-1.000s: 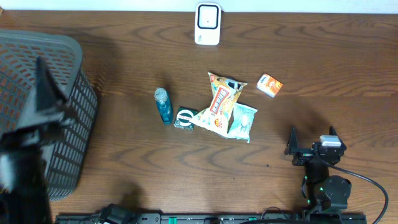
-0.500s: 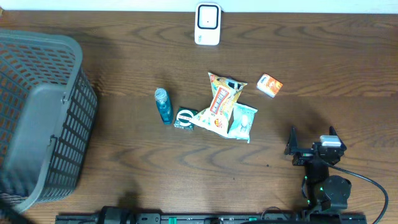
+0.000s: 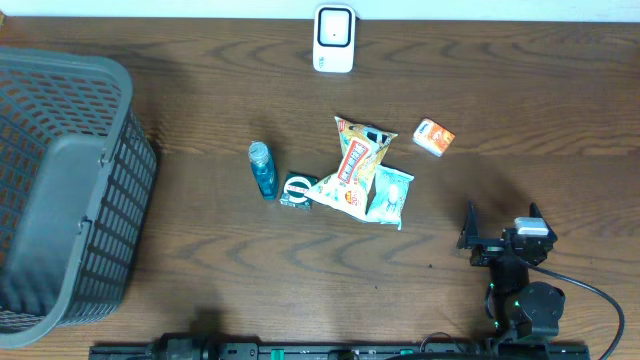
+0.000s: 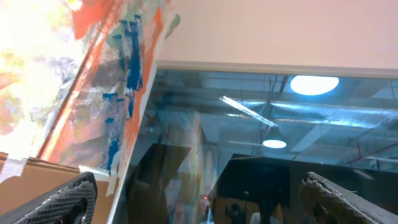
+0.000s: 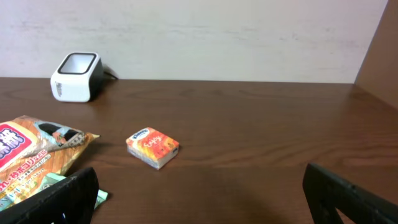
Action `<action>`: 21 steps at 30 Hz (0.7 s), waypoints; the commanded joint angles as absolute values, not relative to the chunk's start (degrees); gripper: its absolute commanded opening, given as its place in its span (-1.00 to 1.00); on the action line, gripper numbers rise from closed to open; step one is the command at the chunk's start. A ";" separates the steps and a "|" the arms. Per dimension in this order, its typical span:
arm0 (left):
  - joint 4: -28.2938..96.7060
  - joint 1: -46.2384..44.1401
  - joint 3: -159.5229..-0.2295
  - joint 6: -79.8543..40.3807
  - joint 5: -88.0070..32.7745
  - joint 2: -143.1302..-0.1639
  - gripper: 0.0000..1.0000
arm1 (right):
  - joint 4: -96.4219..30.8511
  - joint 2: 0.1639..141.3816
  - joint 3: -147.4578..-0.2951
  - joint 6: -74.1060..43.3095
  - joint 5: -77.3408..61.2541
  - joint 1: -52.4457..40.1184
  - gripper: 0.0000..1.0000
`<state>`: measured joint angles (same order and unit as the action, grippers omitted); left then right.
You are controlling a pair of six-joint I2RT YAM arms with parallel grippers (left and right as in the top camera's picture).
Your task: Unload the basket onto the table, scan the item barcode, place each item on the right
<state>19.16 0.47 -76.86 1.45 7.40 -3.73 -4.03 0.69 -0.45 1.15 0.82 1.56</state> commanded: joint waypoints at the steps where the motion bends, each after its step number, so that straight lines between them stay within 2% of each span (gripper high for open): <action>1: 18.79 1.21 -76.14 1.17 6.44 -1.78 1.00 | -4.14 0.43 -0.32 2.00 0.49 0.75 0.98; 17: 16.03 1.32 -74.52 1.15 6.42 -1.06 1.00 | -4.14 0.43 -0.32 2.00 0.49 0.75 0.99; 21: 13.76 1.34 -71.59 -4.05 6.39 -0.16 1.00 | -4.14 0.43 -0.32 2.00 0.49 0.75 0.99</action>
<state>14.59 1.08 -73.58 0.56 7.38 -1.58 -4.03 0.69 -0.45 1.15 0.82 1.56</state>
